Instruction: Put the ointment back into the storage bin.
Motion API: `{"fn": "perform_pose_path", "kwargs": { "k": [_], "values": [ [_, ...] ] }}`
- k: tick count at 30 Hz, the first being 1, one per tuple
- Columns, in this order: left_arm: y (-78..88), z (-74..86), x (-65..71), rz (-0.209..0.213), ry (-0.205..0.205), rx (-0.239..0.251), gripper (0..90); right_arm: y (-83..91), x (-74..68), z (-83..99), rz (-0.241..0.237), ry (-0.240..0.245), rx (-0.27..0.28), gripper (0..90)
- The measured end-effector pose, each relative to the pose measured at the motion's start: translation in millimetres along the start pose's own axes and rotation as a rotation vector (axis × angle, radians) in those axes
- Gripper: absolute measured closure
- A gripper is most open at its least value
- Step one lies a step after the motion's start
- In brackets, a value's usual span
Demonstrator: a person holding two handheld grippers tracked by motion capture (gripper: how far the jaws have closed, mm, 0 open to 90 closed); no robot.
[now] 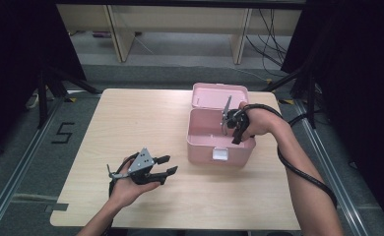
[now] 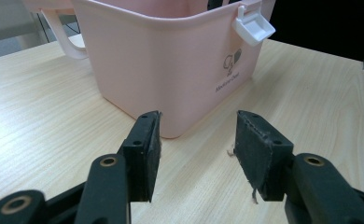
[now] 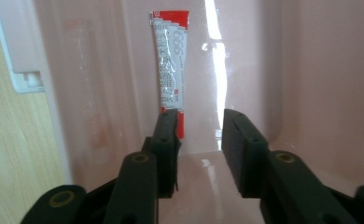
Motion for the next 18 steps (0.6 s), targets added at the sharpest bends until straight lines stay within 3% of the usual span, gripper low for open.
{"fn": "perform_pose_path", "kwargs": {
  "k": [5,7,11,14,15,16,18],
  "values": [
    [-0.2,-1.5,-1.0,-0.004,0.004,0.006,50.6,5.2,1.8,1.6,0.019,0.000,0.019,81.4],
    [-0.1,-2.2,-1.3,-0.005,0.004,0.009,51.1,7.5,1.4,2.2,0.024,-0.021,0.019,85.1],
    [0.3,-5.2,-2.0,-0.011,0.008,0.017,52.0,10.7,3.4,3.7,0.048,-0.010,0.038,89.4],
    [0.2,-7.8,-2.4,-0.011,0.008,0.025,52.9,13.0,1.4,4.6,0.042,-0.039,0.041,90.0],
    [0.5,-8.4,-2.5,-0.014,0.008,0.021,53.0,13.1,3.0,6.4,0.062,-0.036,0.038,90.0],
    [-0.7,-9.7,-2.6,-0.007,0.010,0.037,53.3,12.4,6.1,6.3,0.069,0.002,0.057,90.0],
    [-0.8,-11.1,-3.3,-0.009,0.014,0.040,53.9,14.6,1.2,7.0,0.065,-0.070,0.049,90.0]
  ]
}}
Point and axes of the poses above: each handheld gripper's, and its own axes: y roughly backward along the jaws, z roughly out of its underside, x roughly to its right, the point moved 7 cm from there along -y, roughly forward along the jaws, and after that the axes turned 6 degrees about z, right-handed, at the moved point
